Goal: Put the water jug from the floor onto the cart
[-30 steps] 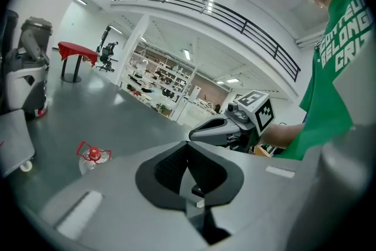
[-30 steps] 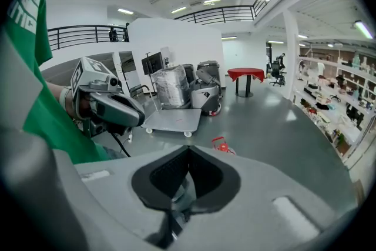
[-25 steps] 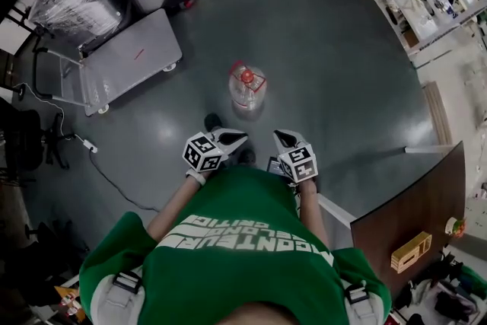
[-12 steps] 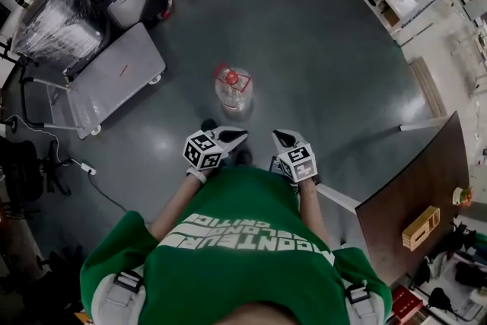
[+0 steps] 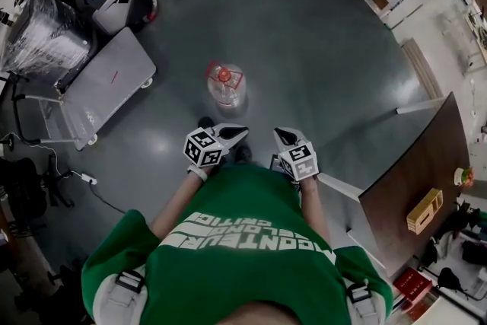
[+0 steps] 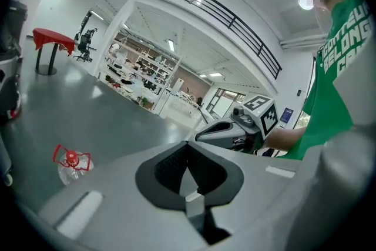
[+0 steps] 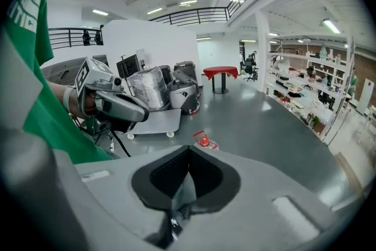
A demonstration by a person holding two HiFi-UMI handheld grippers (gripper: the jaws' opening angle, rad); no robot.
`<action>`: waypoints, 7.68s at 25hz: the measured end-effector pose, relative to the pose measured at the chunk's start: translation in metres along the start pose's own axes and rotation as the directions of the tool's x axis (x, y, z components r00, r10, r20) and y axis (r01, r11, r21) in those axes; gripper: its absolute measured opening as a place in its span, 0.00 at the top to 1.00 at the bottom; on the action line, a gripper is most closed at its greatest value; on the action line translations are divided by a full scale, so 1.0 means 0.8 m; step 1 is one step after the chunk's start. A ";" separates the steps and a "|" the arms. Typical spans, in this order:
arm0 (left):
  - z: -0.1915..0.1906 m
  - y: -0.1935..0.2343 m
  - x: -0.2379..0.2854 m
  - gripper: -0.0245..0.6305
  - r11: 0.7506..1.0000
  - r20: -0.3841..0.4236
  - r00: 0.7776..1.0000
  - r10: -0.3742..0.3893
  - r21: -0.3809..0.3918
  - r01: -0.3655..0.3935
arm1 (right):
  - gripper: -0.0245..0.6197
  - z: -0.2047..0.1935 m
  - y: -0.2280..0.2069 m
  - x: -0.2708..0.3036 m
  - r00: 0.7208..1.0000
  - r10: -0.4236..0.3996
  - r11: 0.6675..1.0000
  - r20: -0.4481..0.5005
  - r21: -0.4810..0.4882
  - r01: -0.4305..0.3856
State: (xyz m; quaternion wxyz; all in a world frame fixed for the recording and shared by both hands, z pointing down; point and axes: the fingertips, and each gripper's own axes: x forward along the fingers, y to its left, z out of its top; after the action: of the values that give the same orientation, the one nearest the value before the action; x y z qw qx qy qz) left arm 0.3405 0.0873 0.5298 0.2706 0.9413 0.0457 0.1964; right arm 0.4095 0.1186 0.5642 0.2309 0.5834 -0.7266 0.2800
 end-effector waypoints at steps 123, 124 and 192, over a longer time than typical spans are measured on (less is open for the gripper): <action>-0.205 0.629 0.044 0.67 0.876 -0.236 0.921 0.308 -0.306 -0.372 | 0.63 -0.070 -0.085 0.691 0.828 0.203 0.904 -0.523 -0.225 -0.364; -0.208 0.632 0.044 0.67 0.876 -0.238 0.921 0.308 -0.306 -0.372 | 0.63 -0.073 -0.083 0.697 0.827 0.201 0.903 -0.525 -0.228 -0.364; -0.265 0.599 -0.033 0.69 0.848 -0.224 0.925 0.307 -0.378 -0.373 | 0.49 -0.106 -0.083 0.769 0.834 0.014 0.953 -0.552 -0.246 -0.179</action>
State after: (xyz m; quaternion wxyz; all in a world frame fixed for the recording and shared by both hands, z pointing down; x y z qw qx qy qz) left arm 0.2227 -0.2204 0.9380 0.4200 0.8373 -0.1437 0.3190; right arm 0.3444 -0.2772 1.0433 0.4952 0.4022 -0.6927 0.3366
